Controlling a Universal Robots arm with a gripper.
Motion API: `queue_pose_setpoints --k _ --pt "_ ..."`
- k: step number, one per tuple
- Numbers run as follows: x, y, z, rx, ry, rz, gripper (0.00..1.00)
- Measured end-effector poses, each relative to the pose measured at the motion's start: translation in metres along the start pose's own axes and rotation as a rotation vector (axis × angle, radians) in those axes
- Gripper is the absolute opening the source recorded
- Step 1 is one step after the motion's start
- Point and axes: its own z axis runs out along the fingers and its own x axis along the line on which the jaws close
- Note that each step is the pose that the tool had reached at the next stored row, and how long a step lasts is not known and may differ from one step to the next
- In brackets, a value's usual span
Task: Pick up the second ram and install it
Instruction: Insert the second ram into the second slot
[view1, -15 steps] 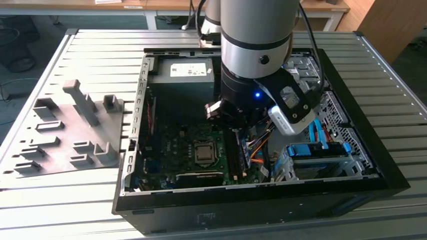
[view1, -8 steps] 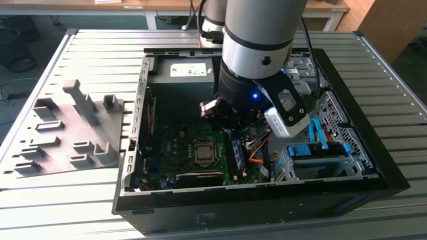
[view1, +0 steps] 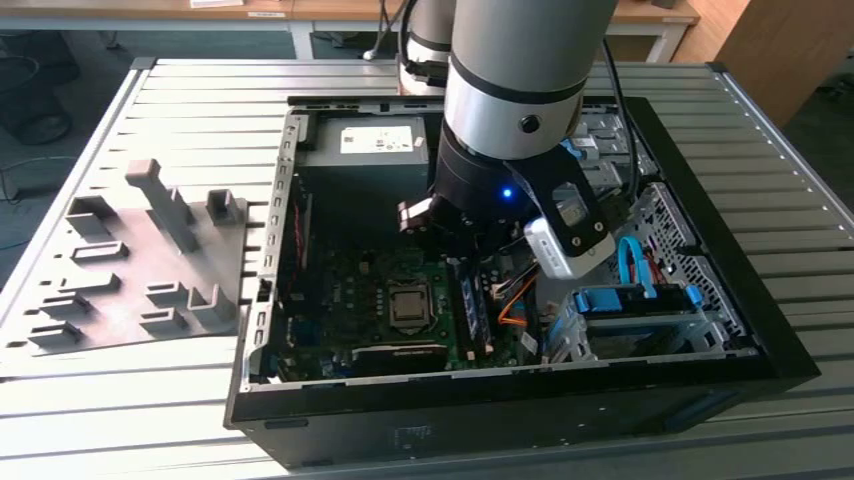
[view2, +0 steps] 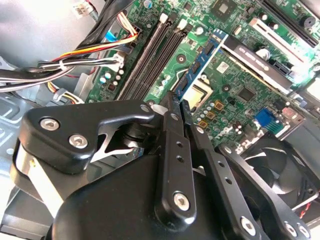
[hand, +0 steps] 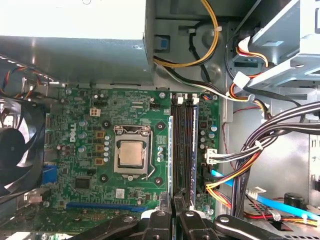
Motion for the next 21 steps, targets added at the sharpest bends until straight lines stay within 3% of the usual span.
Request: queue_pose_setpoints --k 21 --pt "-0.0011 -0.0004 0.0081 -0.0004 0.0 0.0 0.14"
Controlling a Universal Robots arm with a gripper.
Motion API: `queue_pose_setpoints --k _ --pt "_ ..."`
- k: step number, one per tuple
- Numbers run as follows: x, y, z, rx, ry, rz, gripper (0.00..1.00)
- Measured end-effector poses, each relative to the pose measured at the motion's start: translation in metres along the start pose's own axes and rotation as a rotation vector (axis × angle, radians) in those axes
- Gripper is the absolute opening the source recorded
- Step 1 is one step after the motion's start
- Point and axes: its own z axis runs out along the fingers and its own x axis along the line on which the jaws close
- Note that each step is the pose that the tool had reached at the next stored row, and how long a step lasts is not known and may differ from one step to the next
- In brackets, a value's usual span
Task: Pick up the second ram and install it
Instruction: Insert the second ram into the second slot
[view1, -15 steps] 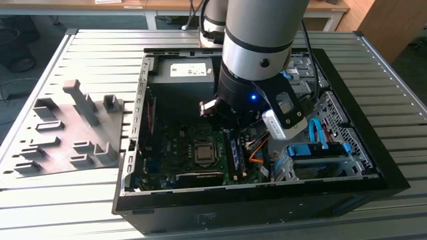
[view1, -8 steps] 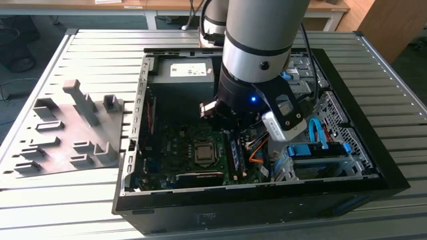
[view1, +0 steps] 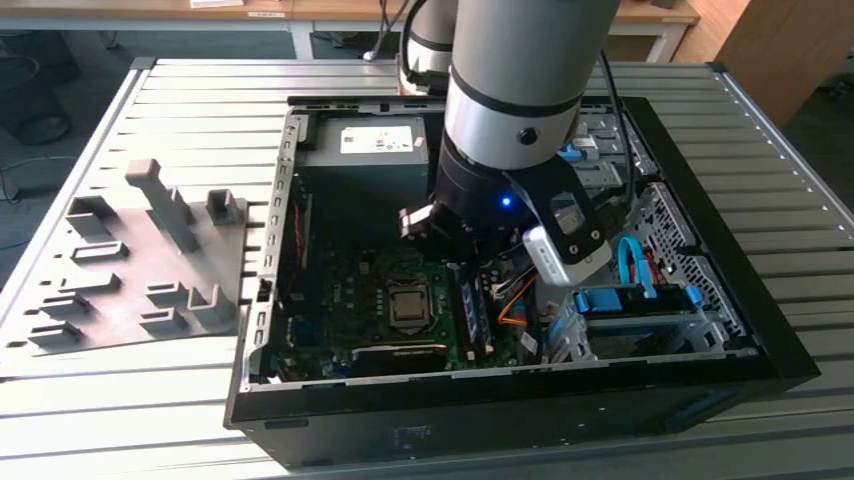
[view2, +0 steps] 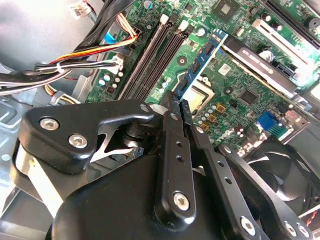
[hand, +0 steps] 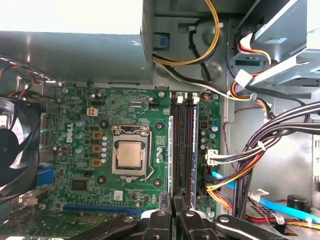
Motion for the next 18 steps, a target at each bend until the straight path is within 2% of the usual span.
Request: queue_pose_setpoints --k 18 --pt "-0.0008 -0.0003 0.0061 0.0 0.0 0.0 0.14"
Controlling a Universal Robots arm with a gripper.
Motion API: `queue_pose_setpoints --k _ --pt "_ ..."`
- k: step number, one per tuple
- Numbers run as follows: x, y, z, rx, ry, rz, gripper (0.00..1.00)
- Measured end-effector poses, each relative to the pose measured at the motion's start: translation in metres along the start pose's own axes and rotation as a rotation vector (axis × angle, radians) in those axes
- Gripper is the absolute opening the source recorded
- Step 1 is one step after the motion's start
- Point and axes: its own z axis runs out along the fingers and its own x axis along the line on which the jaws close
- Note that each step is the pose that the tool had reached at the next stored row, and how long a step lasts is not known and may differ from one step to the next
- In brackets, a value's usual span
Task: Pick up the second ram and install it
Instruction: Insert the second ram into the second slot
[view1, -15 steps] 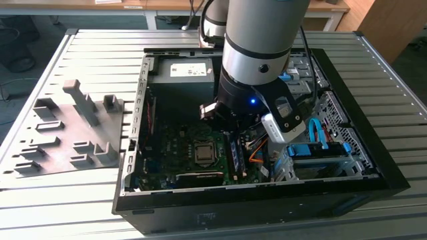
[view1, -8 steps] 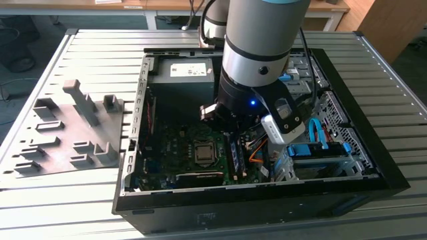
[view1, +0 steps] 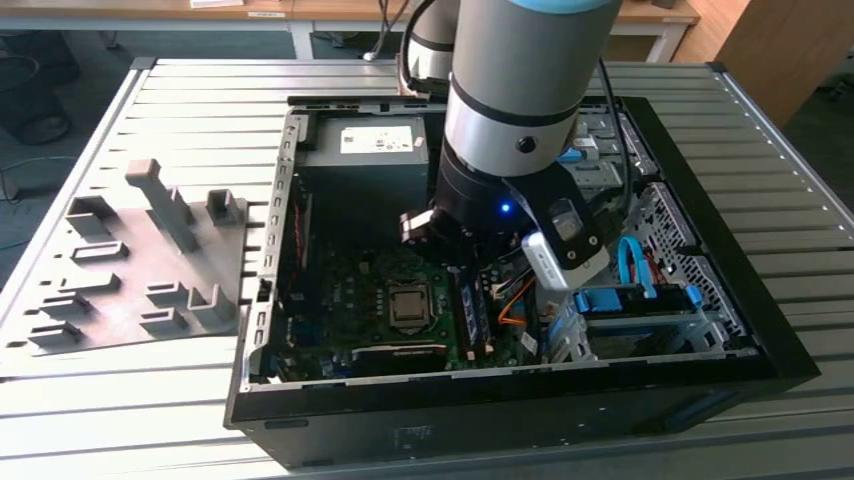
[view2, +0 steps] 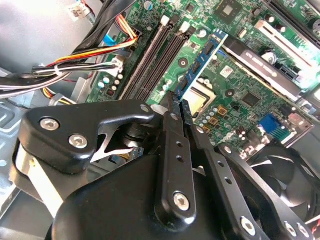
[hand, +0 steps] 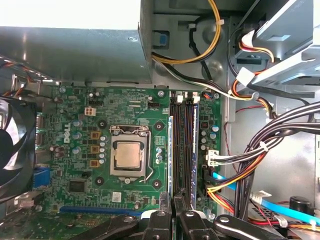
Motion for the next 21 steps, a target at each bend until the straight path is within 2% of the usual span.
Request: queue_pose_setpoints --k 21 --pt "-0.0009 -0.0003 0.0075 -0.0001 -0.0001 0.0 0.14"
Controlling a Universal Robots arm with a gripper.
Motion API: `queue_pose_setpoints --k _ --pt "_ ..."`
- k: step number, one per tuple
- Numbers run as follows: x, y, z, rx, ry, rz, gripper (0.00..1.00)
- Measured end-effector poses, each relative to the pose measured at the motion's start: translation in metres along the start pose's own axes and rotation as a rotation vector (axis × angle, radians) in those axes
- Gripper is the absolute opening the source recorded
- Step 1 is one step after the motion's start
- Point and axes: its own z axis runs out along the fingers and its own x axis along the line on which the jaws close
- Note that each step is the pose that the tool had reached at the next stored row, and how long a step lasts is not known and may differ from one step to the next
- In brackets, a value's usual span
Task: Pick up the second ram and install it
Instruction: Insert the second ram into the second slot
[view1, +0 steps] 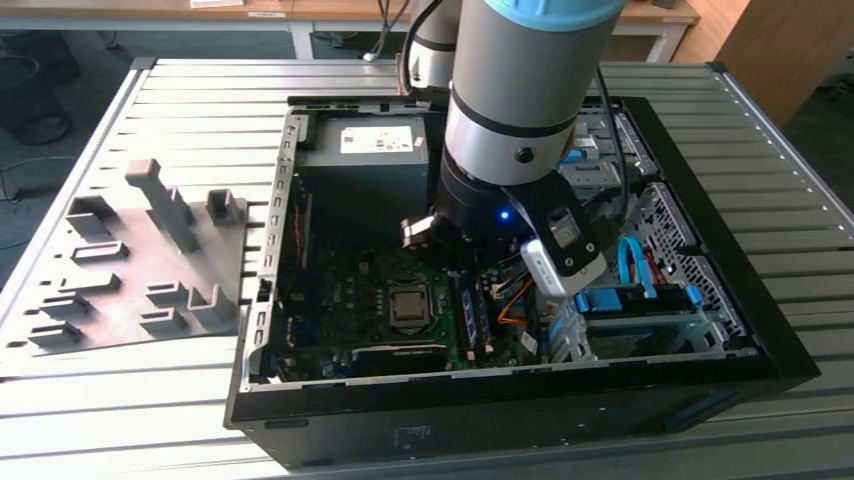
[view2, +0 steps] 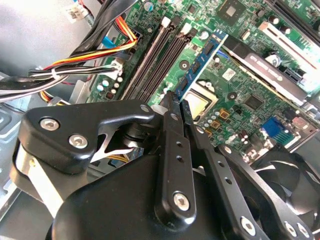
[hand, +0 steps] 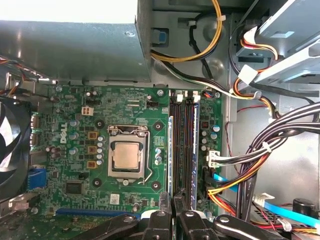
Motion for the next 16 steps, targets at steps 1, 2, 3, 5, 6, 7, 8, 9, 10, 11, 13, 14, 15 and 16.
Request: queue_pose_setpoints --k 1,2,3,5,6,7,8,9,10,11,13,14,15,16 --pt "0.0 0.0 0.0004 0.0 0.0 0.0 0.14" --pt "0.0 0.0 0.0006 0.0001 0.0001 0.0 0.14" --pt "0.0 -0.0001 0.0009 0.0002 0.0001 0.0 0.14" --pt "-0.0001 -0.0001 0.0014 0.0 0.0 0.0 0.14" --pt "-0.0001 -0.0001 0.0017 0.0 0.0 0.0 0.14" --pt "-0.0001 -0.0001 0.002 0.0 0.0 0.0 0.14" --pt "-0.0001 -0.0001 0.0024 -0.0001 0.0 0.0 0.14" --pt "-0.0001 -0.0001 0.0026 0.0 0.0 0.0 0.14" --pt "-0.0001 -0.0001 0.0029 0.0001 0.0 0.0 0.14" --pt "-0.0001 -0.0001 0.0031 0.0001 0.0001 0.0 0.14" --pt "-0.0001 -0.0002 0.0036 0.0 0.0 0.0 0.14" --pt "-0.0002 -0.0002 0.0039 0.0 0.0 0.0 0.14" --pt "-0.0002 -0.0002 0.0041 -0.0001 0.0 0.0 0.14" --pt "-0.0002 -0.0002 0.0044 0.0 0.0 0.0 0.14"
